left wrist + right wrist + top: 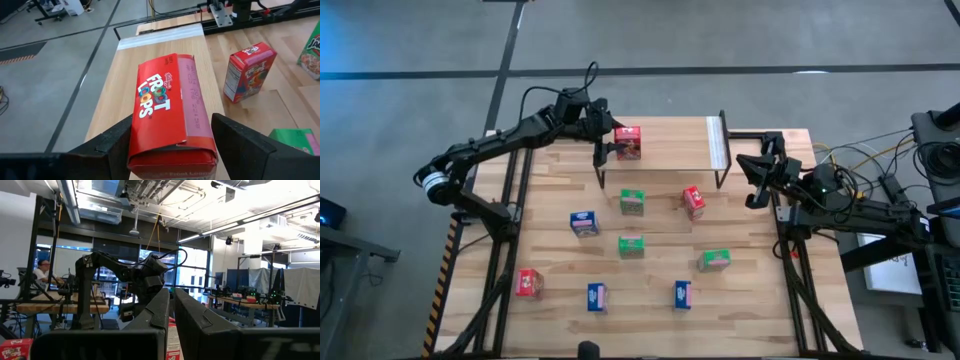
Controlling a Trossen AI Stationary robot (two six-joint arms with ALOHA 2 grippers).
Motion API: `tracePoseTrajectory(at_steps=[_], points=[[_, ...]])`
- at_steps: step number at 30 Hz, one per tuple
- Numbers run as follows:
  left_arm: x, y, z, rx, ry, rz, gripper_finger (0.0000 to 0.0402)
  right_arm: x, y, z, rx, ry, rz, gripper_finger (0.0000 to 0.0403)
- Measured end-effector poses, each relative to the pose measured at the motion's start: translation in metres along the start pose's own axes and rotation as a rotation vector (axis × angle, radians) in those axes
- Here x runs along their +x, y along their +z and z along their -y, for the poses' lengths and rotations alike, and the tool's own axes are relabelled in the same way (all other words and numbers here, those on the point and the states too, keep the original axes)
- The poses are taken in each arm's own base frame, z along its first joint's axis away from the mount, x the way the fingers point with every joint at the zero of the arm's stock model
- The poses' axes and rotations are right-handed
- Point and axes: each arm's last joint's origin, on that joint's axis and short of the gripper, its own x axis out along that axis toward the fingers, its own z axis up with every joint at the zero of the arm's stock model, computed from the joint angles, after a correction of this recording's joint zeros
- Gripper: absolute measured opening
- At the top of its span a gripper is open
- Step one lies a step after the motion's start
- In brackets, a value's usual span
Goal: Stack cereal on shelf
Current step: Put the top left red cereal box on the shelf
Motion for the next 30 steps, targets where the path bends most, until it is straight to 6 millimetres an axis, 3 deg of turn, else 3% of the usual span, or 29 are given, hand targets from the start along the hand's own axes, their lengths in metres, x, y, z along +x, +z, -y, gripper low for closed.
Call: tracePoseTrajectory(at_steps=[12,22,30], points=[[0.0,0.0,0.0,-0.001,0.001,-0.001,0.0227,0.0,0.0,0.0,-0.001,0.0,0.0,0.0018],[0.0,0.0,0.0,-0.016,0.002,-0.007,0.0152,0.0,0.0,0.0,-0.003,0.0,0.0,0.0018],[-0.005,-0.003,-0.011,-0.005,0.049,0.006,0.0144,0.0,0.0,0.0,-0.001,0.0,0.001,0.0018]])
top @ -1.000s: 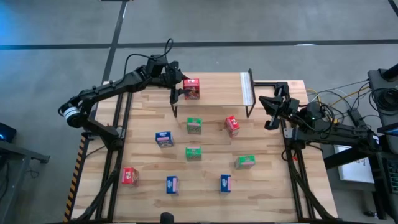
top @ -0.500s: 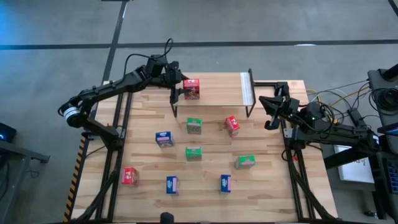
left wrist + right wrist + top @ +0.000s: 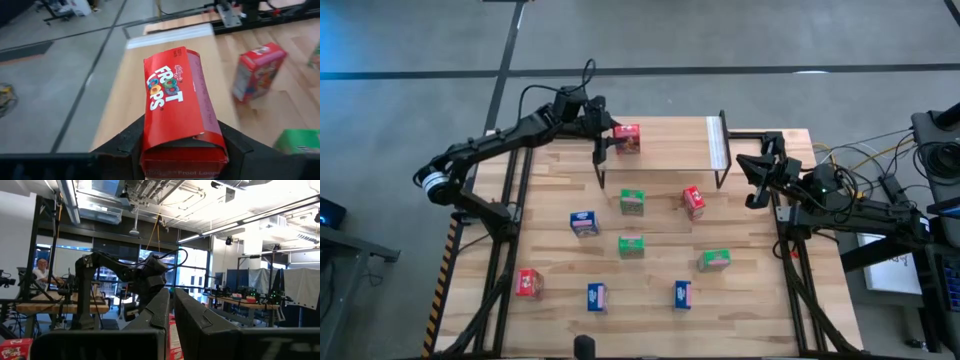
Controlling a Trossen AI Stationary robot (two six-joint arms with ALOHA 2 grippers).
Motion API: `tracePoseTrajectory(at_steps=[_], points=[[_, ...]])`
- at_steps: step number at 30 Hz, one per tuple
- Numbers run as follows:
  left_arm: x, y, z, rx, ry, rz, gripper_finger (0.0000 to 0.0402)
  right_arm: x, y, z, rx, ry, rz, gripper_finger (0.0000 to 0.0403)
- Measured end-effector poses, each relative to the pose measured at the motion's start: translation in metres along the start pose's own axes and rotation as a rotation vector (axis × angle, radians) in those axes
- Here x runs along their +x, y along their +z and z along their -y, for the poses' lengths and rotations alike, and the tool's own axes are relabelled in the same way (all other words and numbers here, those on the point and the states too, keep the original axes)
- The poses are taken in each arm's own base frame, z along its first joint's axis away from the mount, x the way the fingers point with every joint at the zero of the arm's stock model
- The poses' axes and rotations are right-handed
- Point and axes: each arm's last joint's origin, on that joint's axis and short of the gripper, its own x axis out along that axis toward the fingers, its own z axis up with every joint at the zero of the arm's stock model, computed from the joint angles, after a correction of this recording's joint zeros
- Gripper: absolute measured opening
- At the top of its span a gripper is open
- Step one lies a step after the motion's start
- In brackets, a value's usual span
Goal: Stack cereal on shelf
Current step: Put the top left red cereal box on the shelf
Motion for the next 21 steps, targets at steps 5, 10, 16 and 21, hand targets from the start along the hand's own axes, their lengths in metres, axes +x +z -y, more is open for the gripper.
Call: tracePoseTrajectory(at_steps=[5,10,16,21], points=[[-0.01,-0.007,-0.021,0.008,0.085,0.019,0.0146,0.0,0.0,0.0,0.0,0.0,0.0,0.0018],[-0.019,-0.013,-0.036,0.024,0.146,0.02,0.0146,0.0,0.0,0.0,0.0,-0.001,0.004,0.0018],[-0.021,-0.019,-0.042,0.044,0.108,0.036,0.0146,0.0,0.001,0.0,-0.001,-0.001,0.01,0.0018],[-0.023,-0.021,-0.048,0.094,0.109,0.025,0.0146,0.0,0.002,0.0,0.001,-0.002,0.018,0.0018]])
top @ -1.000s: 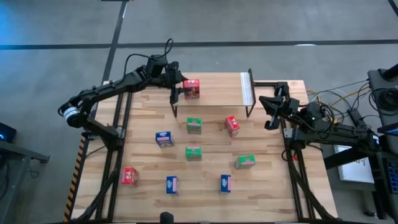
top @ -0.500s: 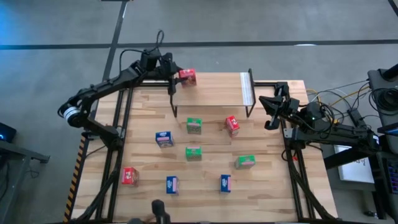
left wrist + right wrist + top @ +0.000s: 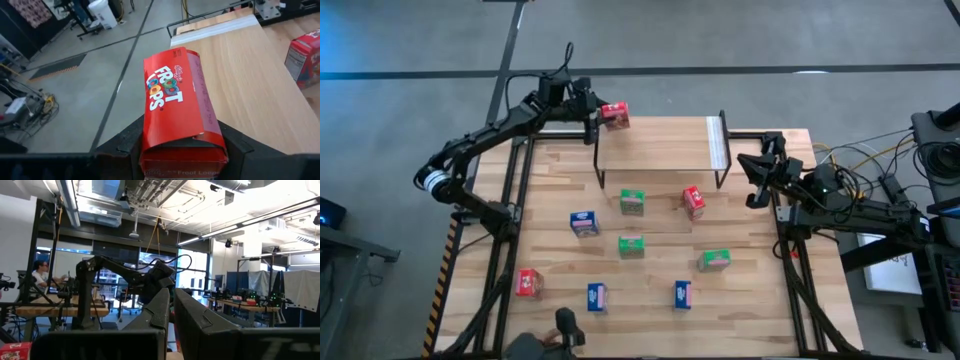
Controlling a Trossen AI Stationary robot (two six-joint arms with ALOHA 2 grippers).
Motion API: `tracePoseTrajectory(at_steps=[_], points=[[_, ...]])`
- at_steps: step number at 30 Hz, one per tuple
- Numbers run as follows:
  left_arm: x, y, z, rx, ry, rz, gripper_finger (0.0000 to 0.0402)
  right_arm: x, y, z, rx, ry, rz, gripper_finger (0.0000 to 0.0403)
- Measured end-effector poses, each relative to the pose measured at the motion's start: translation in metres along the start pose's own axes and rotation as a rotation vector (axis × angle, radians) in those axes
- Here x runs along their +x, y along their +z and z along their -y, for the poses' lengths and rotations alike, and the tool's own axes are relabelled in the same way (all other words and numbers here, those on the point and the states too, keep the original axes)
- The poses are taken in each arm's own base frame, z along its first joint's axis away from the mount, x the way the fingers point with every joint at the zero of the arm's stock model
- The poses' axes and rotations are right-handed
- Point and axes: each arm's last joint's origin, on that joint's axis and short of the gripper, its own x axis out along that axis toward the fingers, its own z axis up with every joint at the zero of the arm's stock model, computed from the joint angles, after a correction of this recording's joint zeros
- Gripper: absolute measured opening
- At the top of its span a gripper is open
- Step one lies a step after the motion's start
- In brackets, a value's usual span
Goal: Stack cereal on shelf
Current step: Put the top left red cereal box on the shelf
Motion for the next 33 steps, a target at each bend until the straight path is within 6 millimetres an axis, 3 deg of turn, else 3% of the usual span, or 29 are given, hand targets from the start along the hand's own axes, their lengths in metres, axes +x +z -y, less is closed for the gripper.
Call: tracePoseTrajectory(at_steps=[8,16,27,33], points=[[0.009,0.015,-0.019,-0.036,-0.125,-0.065,0.0146,0.0,0.0,0.0,0.0,0.0,-0.001,0.0018],[0.029,0.003,-0.038,-0.099,-0.201,-0.119,0.0146,0.0,0.0,0.0,-0.001,0.001,-0.001,0.0018],[0.032,-0.001,-0.04,-0.065,-0.204,-0.118,0.0148,0.0,0.0,0.0,-0.002,0.001,-0.002,0.0018],[0.032,-0.001,-0.04,-0.052,-0.195,-0.126,0.0172,0.0,0.0,0.0,-0.001,0.001,-0.002,0.0018]])
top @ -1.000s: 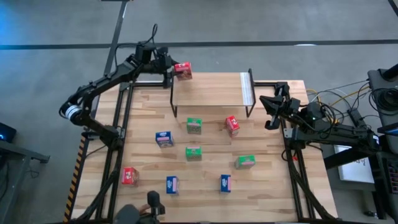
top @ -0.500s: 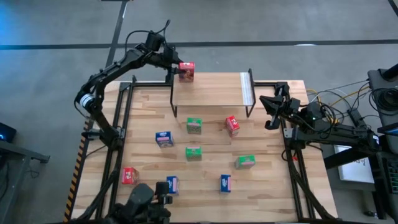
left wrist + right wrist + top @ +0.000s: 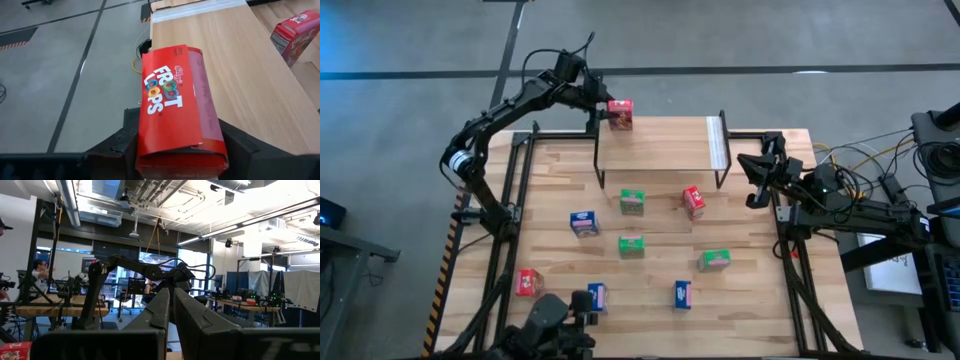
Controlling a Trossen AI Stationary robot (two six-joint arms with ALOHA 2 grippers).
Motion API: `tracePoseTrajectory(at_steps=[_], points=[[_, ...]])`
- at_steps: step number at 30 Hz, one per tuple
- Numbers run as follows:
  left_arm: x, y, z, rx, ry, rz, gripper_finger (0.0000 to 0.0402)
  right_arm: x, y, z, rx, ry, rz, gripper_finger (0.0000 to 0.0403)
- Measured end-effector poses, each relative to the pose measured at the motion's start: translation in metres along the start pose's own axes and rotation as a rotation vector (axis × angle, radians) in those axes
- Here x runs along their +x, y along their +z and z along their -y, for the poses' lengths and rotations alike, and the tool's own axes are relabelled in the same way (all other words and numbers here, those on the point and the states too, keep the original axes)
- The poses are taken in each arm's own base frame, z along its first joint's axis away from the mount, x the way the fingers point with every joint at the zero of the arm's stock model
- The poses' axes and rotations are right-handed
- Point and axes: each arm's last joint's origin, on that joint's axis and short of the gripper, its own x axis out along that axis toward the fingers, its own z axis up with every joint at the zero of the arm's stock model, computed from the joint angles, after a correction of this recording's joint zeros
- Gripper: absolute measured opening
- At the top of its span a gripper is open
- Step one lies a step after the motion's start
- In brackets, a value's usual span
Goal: Stack cereal on shelf
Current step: Put the top left red cereal box on the shelf
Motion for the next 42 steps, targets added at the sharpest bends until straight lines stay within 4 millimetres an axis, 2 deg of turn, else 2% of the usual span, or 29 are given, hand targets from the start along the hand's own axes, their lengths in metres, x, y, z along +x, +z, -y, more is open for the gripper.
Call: tracePoseTrajectory(at_steps=[7,12,26,35,38,42], points=[[0.0,0.0,0.0,-0.012,0.002,-0.003,0.0206,0.0,0.0,0.0,0.0,0.0,0.0,0.0018],[-0.002,0.0,-0.001,-0.02,0.021,-0.023,0.0215,0.0,0.0,0.0,0.001,0.0,0.0,0.0018],[-0.032,0.031,0.0,-0.073,0.003,-0.069,0.0214,0.0,0.0,0.0,-0.001,0.0,0.0,0.0018],[-0.056,0.053,0.021,-0.123,0.014,-0.015,0.0214,0.0,0.001,0.0,-0.001,-0.001,0.005,0.0018],[-0.057,0.06,0.038,-0.134,-0.016,0.005,0.0214,0.0,0.001,0.0,0.001,-0.001,0.01,0.0018],[-0.048,0.064,0.068,-0.137,-0.071,0.045,0.021,0.0,0.003,0.0,0.004,-0.002,0.014,0.0018]])
